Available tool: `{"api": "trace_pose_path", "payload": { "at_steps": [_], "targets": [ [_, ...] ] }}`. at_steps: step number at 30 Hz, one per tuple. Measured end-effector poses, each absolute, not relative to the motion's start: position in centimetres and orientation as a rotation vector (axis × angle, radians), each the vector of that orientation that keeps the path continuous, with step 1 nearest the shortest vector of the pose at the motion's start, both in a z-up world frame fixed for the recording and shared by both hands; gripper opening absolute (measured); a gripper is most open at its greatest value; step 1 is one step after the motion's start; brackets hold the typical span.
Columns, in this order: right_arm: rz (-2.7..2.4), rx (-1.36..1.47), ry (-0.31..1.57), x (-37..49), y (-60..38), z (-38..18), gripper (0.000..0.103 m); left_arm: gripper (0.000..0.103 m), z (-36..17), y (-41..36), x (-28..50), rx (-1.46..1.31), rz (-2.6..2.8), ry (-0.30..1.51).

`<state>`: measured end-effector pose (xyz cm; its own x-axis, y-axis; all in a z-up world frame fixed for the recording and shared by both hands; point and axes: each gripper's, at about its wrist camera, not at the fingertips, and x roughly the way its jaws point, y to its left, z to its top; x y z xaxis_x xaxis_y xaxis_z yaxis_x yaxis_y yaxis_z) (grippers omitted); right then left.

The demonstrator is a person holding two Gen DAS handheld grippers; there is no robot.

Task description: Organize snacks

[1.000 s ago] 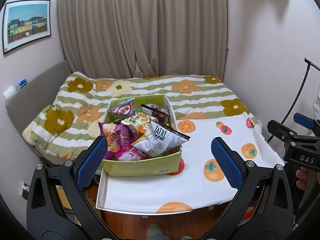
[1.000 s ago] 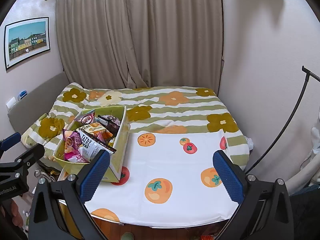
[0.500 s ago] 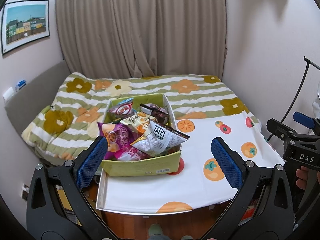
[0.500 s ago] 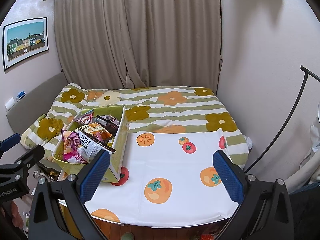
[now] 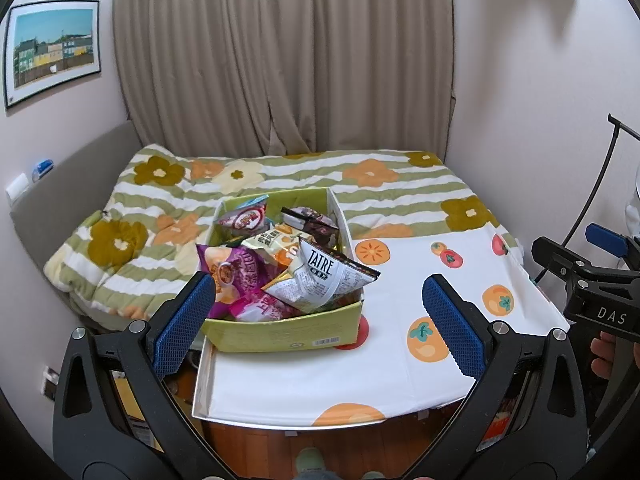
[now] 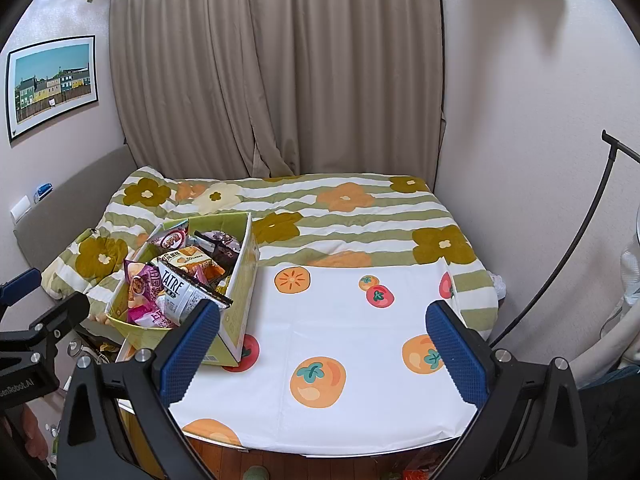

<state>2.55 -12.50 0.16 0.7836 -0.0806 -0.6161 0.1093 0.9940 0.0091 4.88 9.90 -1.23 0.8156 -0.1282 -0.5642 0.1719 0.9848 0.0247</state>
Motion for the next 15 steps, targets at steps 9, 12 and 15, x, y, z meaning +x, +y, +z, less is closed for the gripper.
{"api": "trace_pose_path", "payload": {
  "at_steps": [9, 12, 15],
  "targets": [
    [-0.105, 0.043, 0.661, 2.53, -12.32, 0.19, 0.102, 0.103, -1.41, 9.91, 5.06, 0.092, -0.127, 0.593],
    [-0.105, 0.044, 0.661, 2.49, -12.17, 0.23, 0.102, 0.103, -1.48, 9.89, 5.12, 0.092, -0.129, 0.592],
    [-0.105, 0.041, 0.661, 2.51, -12.2, 0.22, 0.102, 0.103, -1.64, 9.74, 5.14, 0.092, -0.134, 0.59]
  ]
}}
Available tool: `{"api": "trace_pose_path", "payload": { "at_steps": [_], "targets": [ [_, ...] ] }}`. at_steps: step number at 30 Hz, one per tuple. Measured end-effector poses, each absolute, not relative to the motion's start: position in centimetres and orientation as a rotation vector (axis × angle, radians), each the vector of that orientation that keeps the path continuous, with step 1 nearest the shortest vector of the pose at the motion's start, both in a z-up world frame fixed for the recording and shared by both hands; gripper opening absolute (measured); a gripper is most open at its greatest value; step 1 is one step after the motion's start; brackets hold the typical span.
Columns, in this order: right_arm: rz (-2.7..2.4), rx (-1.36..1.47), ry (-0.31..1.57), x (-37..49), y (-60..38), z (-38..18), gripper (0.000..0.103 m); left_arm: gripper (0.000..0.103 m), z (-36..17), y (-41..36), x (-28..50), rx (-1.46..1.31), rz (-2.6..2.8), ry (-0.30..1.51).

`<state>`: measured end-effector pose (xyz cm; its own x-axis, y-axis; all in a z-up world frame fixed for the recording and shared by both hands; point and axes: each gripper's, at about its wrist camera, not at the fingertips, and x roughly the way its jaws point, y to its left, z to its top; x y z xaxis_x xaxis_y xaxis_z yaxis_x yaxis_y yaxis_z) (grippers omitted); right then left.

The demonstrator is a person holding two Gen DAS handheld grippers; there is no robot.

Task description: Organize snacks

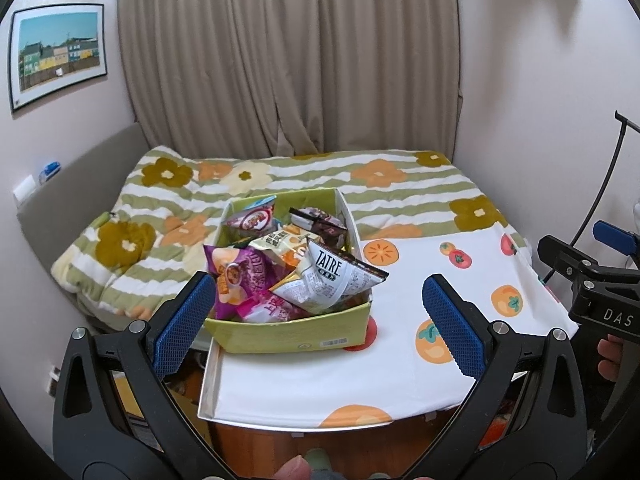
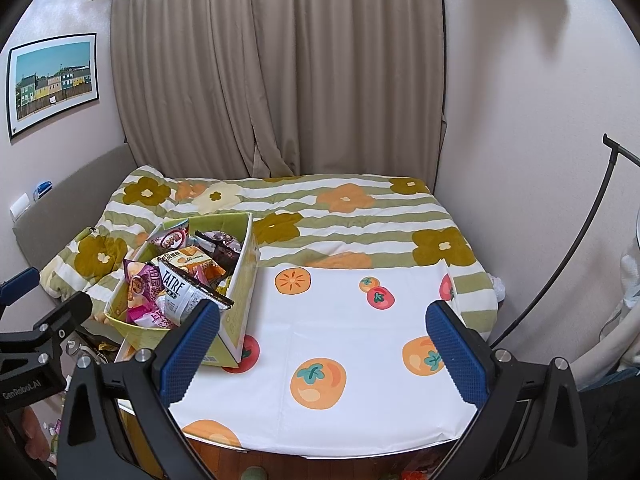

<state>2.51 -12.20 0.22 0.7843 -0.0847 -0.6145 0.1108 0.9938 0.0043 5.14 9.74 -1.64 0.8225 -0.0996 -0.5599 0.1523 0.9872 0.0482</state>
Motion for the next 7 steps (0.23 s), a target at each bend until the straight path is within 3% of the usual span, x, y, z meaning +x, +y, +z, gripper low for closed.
{"api": "trace_pose_path", "payload": {
  "at_steps": [7],
  "targets": [
    [-0.104, 0.039, 0.66, 2.57, -12.26, 0.18, 0.102, 0.103, -1.94, 10.02, 5.21, 0.084, -0.138, 0.591]
  ]
}}
